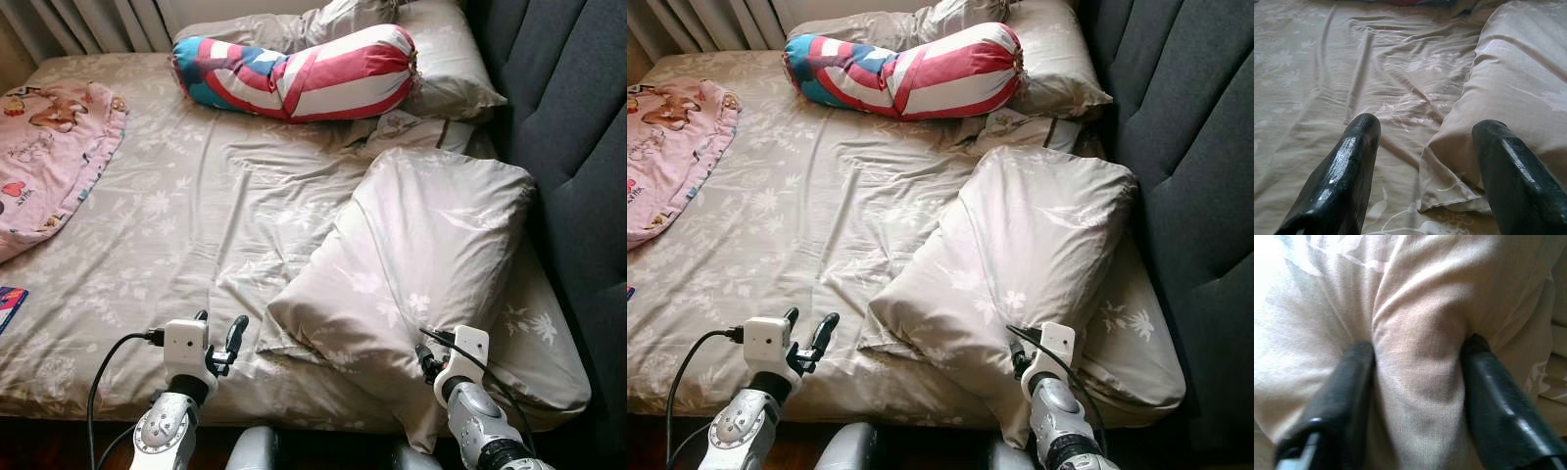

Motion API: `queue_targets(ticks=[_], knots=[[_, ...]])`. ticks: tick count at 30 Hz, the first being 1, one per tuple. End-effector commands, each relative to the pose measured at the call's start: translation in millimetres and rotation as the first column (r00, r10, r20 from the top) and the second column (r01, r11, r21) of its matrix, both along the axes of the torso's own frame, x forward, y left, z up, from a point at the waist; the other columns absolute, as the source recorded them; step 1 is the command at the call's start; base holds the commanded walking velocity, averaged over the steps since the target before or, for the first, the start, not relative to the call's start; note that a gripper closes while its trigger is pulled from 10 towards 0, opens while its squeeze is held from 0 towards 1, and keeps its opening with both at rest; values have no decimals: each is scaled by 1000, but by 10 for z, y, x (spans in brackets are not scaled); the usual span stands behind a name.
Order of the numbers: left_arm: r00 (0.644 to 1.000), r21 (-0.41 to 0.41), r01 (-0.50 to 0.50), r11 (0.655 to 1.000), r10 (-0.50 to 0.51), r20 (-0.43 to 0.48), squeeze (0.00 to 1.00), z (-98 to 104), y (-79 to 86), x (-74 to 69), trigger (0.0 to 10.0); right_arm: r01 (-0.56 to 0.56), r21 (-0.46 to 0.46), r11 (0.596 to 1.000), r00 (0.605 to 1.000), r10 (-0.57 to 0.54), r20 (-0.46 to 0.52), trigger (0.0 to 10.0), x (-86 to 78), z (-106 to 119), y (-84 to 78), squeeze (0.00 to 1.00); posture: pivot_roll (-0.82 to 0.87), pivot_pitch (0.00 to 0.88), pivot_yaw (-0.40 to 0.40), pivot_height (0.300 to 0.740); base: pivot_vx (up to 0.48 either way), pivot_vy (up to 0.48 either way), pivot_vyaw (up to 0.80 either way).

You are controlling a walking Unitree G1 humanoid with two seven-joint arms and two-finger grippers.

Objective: Clean up the room

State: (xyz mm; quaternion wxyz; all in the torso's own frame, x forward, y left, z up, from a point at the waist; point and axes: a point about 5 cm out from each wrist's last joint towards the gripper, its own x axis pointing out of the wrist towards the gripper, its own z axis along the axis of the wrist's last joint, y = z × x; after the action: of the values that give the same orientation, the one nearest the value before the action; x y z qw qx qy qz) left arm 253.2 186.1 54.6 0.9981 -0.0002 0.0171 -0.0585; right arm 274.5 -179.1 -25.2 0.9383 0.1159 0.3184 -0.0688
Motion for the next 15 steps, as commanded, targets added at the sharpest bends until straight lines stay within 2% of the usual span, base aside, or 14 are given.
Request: queue_targets(ticks=[1, 15], knots=[[1000, 11, 2, 1000, -2, -23, 0, -43, 14, -23, 10000, -39, 35, 999, 984, 45, -171, 0, -307, -273, 150, 0, 157, 152, 58, 655, 0, 0, 0], [1000, 8, 4, 1000, -4, -23, 0, -60, -7, -16, 10000, -45, 30, 999, 985, 49, -167, 0, -308, -275, 169, 0, 156, 123, 54, 655, 0, 0, 0]])
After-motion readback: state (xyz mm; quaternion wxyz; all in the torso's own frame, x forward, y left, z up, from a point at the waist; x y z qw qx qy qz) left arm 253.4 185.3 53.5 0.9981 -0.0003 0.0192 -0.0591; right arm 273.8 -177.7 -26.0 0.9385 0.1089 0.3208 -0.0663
